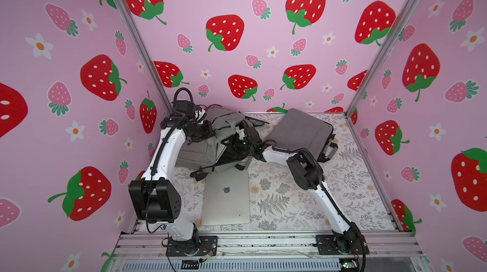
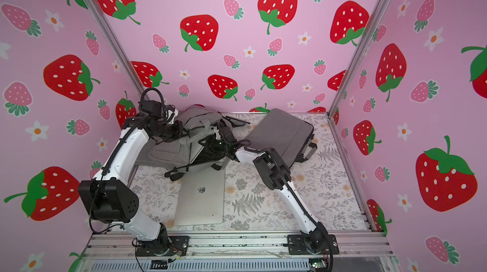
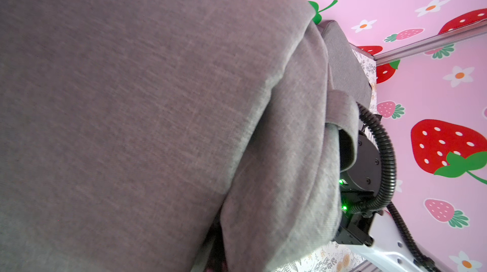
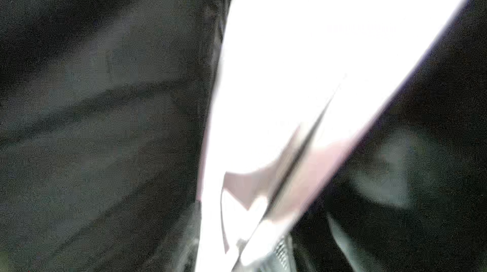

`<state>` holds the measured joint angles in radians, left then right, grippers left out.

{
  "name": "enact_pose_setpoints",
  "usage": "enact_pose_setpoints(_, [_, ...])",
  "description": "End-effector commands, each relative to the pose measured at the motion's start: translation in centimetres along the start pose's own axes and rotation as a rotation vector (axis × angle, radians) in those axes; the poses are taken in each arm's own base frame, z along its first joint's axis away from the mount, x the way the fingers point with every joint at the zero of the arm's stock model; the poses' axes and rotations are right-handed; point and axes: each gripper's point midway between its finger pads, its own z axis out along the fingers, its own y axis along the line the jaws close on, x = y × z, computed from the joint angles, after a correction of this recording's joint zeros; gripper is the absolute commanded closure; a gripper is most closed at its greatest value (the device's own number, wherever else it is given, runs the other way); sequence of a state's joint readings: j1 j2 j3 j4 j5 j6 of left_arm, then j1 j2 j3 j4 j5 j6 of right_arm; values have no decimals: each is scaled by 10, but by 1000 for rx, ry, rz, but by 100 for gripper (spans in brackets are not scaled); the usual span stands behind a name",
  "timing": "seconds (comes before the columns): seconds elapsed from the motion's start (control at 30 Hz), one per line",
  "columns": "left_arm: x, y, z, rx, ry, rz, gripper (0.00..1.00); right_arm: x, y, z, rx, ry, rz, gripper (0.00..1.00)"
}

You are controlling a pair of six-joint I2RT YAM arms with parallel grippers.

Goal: Open the zippered laptop bag and take out the laptop
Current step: Take out the laptop from the zippered laptop bag.

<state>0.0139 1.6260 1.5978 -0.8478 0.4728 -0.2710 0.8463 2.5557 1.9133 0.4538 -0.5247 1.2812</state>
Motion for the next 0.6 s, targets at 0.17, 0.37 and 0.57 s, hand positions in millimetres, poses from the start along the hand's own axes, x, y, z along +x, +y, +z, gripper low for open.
enact_pose_setpoints(0.17, [-5,-50,-18,198,-44,43,100,8,53,11,-196,19,14,67])
enact_pose_setpoints(0.37, [-1,-62,-15,216,-26,74,100,17,48,25,-191,45,40,66])
enact_pose_setpoints(0.57, [2,-67,-12,208,-7,120,100,24,30,30,-138,61,52,62])
